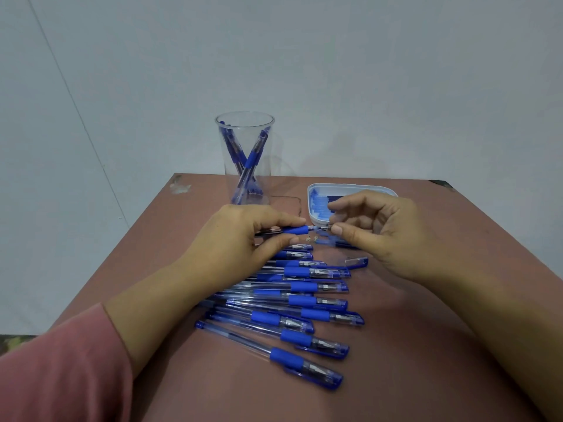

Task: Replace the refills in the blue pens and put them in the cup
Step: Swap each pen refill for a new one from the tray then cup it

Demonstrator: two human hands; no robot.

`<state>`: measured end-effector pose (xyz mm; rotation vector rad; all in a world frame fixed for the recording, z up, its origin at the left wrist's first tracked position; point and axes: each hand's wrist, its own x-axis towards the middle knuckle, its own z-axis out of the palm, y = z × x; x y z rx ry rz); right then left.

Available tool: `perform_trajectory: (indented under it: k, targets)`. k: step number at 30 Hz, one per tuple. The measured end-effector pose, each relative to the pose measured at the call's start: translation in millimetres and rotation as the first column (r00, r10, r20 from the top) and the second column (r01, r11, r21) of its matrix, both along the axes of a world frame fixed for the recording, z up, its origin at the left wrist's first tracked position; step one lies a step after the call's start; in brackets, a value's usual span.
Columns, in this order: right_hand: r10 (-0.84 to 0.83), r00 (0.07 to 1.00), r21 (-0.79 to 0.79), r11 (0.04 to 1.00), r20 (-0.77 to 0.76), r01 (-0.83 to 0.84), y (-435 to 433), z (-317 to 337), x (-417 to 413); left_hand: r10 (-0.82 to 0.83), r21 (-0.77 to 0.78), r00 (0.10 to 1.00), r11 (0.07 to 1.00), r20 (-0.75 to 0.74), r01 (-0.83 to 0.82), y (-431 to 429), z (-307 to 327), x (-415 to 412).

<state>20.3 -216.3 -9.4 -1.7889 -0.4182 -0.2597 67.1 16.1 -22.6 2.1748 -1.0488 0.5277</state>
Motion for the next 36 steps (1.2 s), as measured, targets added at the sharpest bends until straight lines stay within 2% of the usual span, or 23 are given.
perform_trajectory:
  k: [8, 15, 22, 36]
  targets:
    - [-0.035, 0.997, -0.083, 0.996, 0.076, 0.041, 5, -3, -1, 0.004, 0.033, 0.999, 0.999, 0.045, -0.005, 0, 0, 0]
    - [-0.015, 0.988, -0.281, 0.958, 0.153, 0.058, 7, -5, -3, -0.021, 0.042, 1.0, 0.999, 0.02, 0.02, -1, -2, -1]
    - [-0.043, 0.939, -0.439, 0.876, 0.341, 0.2, 5, -6, -1, -0.01, 0.039, 1.0, 0.999, 0.028, 0.008, -1, -1, -1]
    - [0.037, 0.893, -0.507, 0.833, 0.449, 0.22, 1, -12, 8, -0.024, 0.026, 1.0, 0.999, 0.018, 0.024, -2, -2, -2]
